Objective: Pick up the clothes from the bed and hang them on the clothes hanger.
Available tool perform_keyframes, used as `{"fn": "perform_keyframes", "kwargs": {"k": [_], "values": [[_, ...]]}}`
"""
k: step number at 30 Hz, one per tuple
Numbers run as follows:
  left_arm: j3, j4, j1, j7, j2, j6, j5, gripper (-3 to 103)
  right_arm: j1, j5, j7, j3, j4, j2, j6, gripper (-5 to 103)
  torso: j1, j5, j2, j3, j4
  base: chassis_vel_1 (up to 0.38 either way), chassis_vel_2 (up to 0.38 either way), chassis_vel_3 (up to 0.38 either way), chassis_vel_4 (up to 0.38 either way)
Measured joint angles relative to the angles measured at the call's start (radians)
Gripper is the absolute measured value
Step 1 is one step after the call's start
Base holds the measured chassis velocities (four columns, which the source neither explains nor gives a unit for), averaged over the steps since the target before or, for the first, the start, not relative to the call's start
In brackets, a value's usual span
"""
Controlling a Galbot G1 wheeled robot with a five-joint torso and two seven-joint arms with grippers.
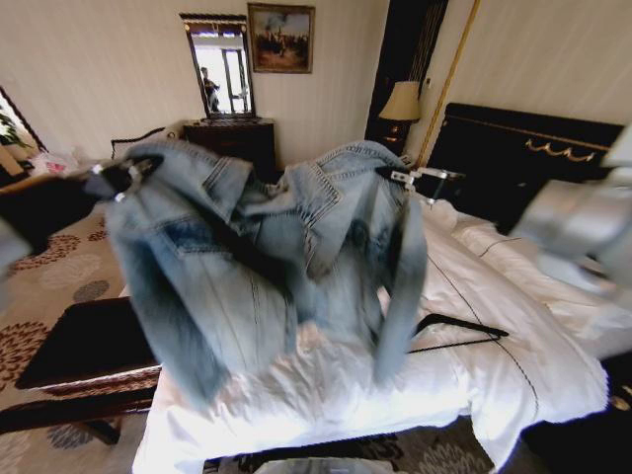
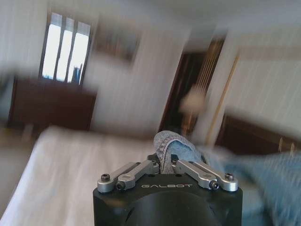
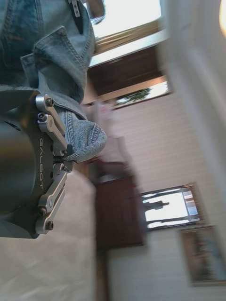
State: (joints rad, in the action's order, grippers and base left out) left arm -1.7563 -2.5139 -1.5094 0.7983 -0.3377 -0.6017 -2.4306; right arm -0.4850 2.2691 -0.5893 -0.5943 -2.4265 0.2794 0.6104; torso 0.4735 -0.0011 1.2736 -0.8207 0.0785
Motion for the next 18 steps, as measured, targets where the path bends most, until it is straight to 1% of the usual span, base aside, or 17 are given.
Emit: {"fn": "perform_keyframes", "kwargs": {"k": [1, 2, 3, 4, 5, 6, 7, 8, 9, 10, 11, 12, 13, 14, 16, 17, 18], "values": [[-0.147, 0.0, -0.119, 0.045, -0.023, -0.063, -0.092, 4, 0.009, 0.062, -0.061, -0.012, -0.003, -0.026, 0.036, 2, 0.0, -0.0005, 0.0, 0.0, -0.0002, 0.0, 0.0, 0.0, 0.0], [-0.147, 0.0, -0.119, 0.045, -0.023, -0.063, -0.092, 4, 0.009, 0.062, -0.061, -0.012, -0.003, -0.026, 0.036, 2, 0.0, -0.0005, 0.0, 0.0, -0.0002, 0.0, 0.0, 0.0, 0.0], [-0.179, 0.001, -0.148, 0.054, -0.029, -0.075, -0.106, 4, 0.01, 0.074, -0.077, -0.012, -0.003, -0.03, 0.045, 2, 0.001, -0.0004, 0.0, 0.0, -0.0004, 0.0, 0.0, 0.0, 0.0], [-0.241, 0.002, -0.222, 0.065, -0.042, -0.1, -0.123, 4, 0.014, 0.097, -0.128, -0.011, -0.001, -0.037, 0.07, 2, 0.001, 0.0006, 0.0, 0.0, -0.0007, 0.0, 0.0, 0.0, 0.0], [-0.253, 0.003, -0.284, 0.064, -0.044, -0.102, -0.101, 4, 0.014, 0.114, -0.19, 0.006, 0.003, -0.035, 0.103, 2, 0.0, 0.0014, 0.0, 0.0, -0.0007, 0.0, 0.0, 0.0, 0.0], [-0.236, 0.003, -0.297, 0.062, -0.042, -0.096, -0.075, 4, 0.01, 0.115, -0.211, 0.015, 0.003, -0.03, 0.112, 2, 0.0, 0.0014, 0.0, 0.0, -0.0004, 0.0, 0.0, 0.0, 0.0], [-0.159, 0.004, -0.307, 0.04, -0.039, -0.074, 0.015, 4, -0.001, 0.102, -0.252, 0.049, 0.007, -0.001, 0.124, 2, 0.0, 0.0018, 0.0, 0.0, 0.0007, 0.0, 0.0, 0.0, 0.0], [-0.159, 0.004, -0.307, 0.04, -0.039, -0.074, 0.015, 4, -0.001, 0.102, -0.252, 0.049, 0.007, -0.001, 0.124, 2, 0.0, 0.0018, 0.0, 0.0, 0.0007, 0.0, 0.0, 0.0, 0.0], [-0.098, 0.004, -0.318, 0.017, -0.047, -0.052, 0.089, 4, -0.004, 0.065, -0.258, 0.079, 0.018, 0.027, 0.125, 2, 0.0, 0.0017, 0.0, 0.0, 0.0013, 0.0, 0.0, 0.0, 0.0], [-0.062, 0.004, -0.322, 0.005, -0.054, -0.042, 0.135, 4, -0.006, 0.027, -0.252, 0.106, 0.029, 0.046, 0.125, 2, 0.0, 0.0015, 0.0, 0.0, 0.0012, 0.0, 0.0, 0.0, 0.0], [0.033, 0.004, -0.313, -0.017, -0.074, -0.029, 0.235, 4, -0.009, -0.061, -0.221, 0.171, 0.057, 0.084, 0.125, 2, 0.001, 0.0014, 0.0, 0.0, 0.001, 0.0, 0.0, 0.0, 0.0], [0.033, 0.004, -0.313, -0.017, -0.074, -0.029, 0.235, 4, -0.009, -0.061, -0.221, 0.171, 0.057, 0.084, 0.125, 2, 0.001, 0.0014, 0.0, 0.0, 0.001, 0.0, 0.0, 0.0, 0.0], [0.161, 0.004, -0.289, -0.041, -0.104, -0.014, 0.356, 4, -0.01, -0.145, -0.187, 0.251, 0.09, 0.129, 0.125, 2, 0.001, 0.0012, -0.001, -0.001, -0.0002, 0.0, 0.0, 0.0, 0.0], [0.245, 0.006, -0.268, -0.05, -0.121, -0.004, 0.423, 4, -0.019, -0.192, -0.172, 0.285, 0.105, 0.151, 0.13, 2, 0.001, 0.0012, -0.001, -0.001, -0.0014, 0.0, 0.0, 0.0, 0.0], [0.522, 0.01, -0.17, -0.063, -0.183, 0.036, 0.631, 4, -0.087, -0.36, -0.141, 0.364, 0.142, 0.214, 0.132, 2, 0.001, 0.0009, -0.001, -0.001, -0.0004, 0.0, 0.0, 0.0, 0.0], [0.522, 0.01, -0.17, -0.063, -0.183, 0.036, 0.631, 4, -0.087, -0.36, -0.141, 0.364, 0.142, 0.214, 0.132, 2, 0.001, 0.0009, -0.001, -0.001, -0.0004, 0.0, 0.0, 0.0, 0.0], [0.64, 0.013, -0.131, -0.065, -0.222, 0.046, 0.713, 4, -0.113, -0.411, -0.14, 0.392, 0.16, 0.24, 0.132, 2, 0.001, 0.0009, -0.001, -0.001, 0.0003, 0.0, 0.0, 0.0, 0.0]]}}
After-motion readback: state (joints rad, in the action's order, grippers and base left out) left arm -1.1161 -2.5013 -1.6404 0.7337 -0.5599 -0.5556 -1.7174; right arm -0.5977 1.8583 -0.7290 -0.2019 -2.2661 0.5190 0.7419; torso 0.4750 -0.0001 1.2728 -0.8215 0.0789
